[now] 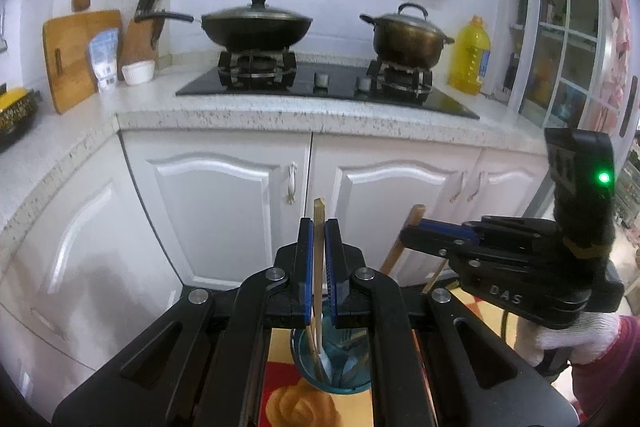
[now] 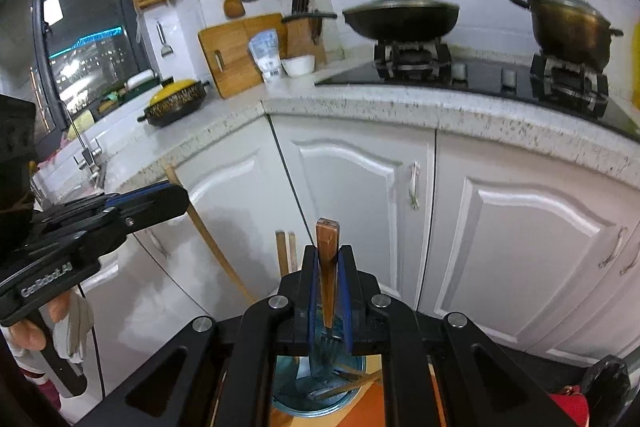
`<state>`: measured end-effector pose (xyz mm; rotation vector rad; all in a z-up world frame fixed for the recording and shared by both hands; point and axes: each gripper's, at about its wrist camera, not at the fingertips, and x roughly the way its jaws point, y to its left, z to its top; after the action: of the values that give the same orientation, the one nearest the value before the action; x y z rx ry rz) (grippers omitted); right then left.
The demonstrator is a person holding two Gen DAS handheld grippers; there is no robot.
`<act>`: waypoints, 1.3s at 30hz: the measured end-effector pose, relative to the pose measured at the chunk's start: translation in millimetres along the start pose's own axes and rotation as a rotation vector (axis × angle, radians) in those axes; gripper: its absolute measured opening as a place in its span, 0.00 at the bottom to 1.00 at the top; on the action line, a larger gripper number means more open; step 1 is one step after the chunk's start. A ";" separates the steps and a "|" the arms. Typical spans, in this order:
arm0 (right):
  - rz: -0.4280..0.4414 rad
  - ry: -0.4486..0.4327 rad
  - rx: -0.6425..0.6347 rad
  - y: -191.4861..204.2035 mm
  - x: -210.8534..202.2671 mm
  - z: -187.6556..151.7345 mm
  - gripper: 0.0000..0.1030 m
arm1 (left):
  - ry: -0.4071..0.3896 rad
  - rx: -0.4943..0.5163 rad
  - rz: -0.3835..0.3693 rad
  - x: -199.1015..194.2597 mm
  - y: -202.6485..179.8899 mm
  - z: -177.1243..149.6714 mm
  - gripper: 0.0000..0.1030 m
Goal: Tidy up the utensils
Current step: 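Drop the chopstick into the holder with the left tool while the right tool drops the fork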
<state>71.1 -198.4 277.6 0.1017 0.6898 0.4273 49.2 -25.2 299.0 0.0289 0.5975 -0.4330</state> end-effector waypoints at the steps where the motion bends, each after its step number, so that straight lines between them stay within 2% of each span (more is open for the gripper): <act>1: 0.003 0.013 0.005 -1.4 5.5 -3.0 0.09 | 0.009 -0.002 0.000 2.4 0.7 -2.7 0.04; 5: 0.017 0.057 0.029 -8.6 24.9 -12.7 0.09 | 0.044 -0.007 0.001 14.1 2.6 -13.4 0.04; 11: 0.022 0.073 0.038 -11.5 38.3 -18.2 0.09 | 0.103 -0.030 0.001 35.8 3.3 -34.5 0.04; 20: 0.026 0.084 0.060 -16.6 47.1 -19.4 0.09 | 0.144 -0.056 0.016 58.9 3.2 -53.1 0.04; 24: 0.052 0.121 0.062 -17.2 51.5 -21.1 0.09 | 0.145 -0.073 0.013 59.5 4.1 -54.7 0.04; 29: 0.059 0.086 0.102 -23.7 40.4 -24.3 0.09 | 0.152 -0.084 0.012 57.7 3.9 -56.6 0.05; 31: 0.059 0.078 0.113 -25.8 34.2 -24.6 0.10 | 0.153 -0.083 0.014 56.0 2.8 -57.0 0.08; 33: 0.059 0.073 0.116 -26.6 27.4 -27.2 0.13 | 0.147 -0.080 0.014 54.6 1.5 -57.9 0.22; 36: 0.057 0.071 0.120 -26.1 19.5 -33.1 0.30 | 0.134 -0.082 0.019 50.8 -1.1 -61.2 0.41; 39: 0.056 0.069 0.124 -26.3 14.2 -38.8 0.30 | 0.141 -0.091 0.027 50.3 -3.0 -65.5 0.43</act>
<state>65.4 -218.3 233.2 0.2242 0.7829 0.4435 49.9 -37.6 217.3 -0.0193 0.7546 -0.3794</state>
